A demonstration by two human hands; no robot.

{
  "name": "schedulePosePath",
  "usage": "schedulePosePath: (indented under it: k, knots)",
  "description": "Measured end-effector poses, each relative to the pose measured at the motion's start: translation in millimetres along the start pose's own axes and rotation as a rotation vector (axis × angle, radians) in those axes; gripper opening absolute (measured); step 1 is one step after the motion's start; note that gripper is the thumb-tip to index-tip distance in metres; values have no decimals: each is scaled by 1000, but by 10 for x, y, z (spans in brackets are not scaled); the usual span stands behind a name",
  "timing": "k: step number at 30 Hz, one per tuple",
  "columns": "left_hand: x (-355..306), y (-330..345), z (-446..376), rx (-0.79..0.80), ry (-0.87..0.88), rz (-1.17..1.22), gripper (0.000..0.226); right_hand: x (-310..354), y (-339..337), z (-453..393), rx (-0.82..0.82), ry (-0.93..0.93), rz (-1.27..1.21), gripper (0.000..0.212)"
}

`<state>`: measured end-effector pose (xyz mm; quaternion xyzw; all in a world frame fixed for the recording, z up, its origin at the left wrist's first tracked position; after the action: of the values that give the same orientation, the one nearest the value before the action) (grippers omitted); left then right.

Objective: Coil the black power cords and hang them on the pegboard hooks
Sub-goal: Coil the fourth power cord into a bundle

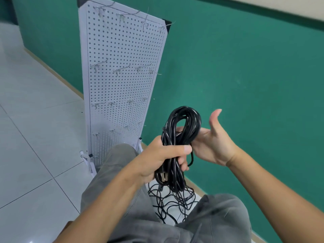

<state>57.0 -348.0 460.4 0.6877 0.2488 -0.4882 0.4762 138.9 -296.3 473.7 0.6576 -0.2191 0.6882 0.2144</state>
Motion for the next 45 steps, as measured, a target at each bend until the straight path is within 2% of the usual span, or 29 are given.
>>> schedulePosePath:
  k: [1,2,5,7,9,14,18,21,27,31,34,41,45]
  knots:
    - [17,-9,-8,-15,-19,45,19,-19,8,36,11,-25,22,126]
    - [45,-26,-28,-28,-30,86,17,-35,13,80,9,-60,49,110]
    - [114,-77,-53,-82,-66,177,18,-19,78,189,-93,-137,97,43]
    - [180,-111,-75,-104,-96,188,28,-36,21,235,-202,-151,144,27]
    - [240,-126,-99,-97,-115,146,34,-23,-46,275,-295,-154,255,22]
    - [369,-232,-154,-170,-154,26,75,-8,-22,348,-368,-153,319,21]
    - [397,-264,-184,-193,-112,31,82,-3,52,412,-409,-195,274,27]
    - [395,-247,-195,-236,-65,20,86,-23,50,436,-518,-222,255,28]
    - [322,-291,-194,-369,91,-134,68,-70,37,442,-734,-201,371,35]
    - [258,-306,-143,-447,153,-255,78,-67,-23,497,-879,-176,453,43]
    - [190,-273,-114,-440,151,-306,73,-32,-95,540,-956,-132,460,50]
    - [148,-215,-153,-341,120,-484,79,141,-229,589,-921,38,644,58]
    - [132,-240,-162,-358,103,-528,64,256,-236,576,-858,104,767,57]
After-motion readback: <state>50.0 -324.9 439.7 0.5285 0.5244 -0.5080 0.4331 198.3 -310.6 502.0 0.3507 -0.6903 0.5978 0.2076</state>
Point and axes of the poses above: each hand's wrist, its own z-axis away from the middle knuckle, its own y-axis out of the palm, x = y × z, the point moved 8 cm from there along -z, towards the middle knuckle, and after that the axes turned 8 degrees about -y, right-handed, at the moved point
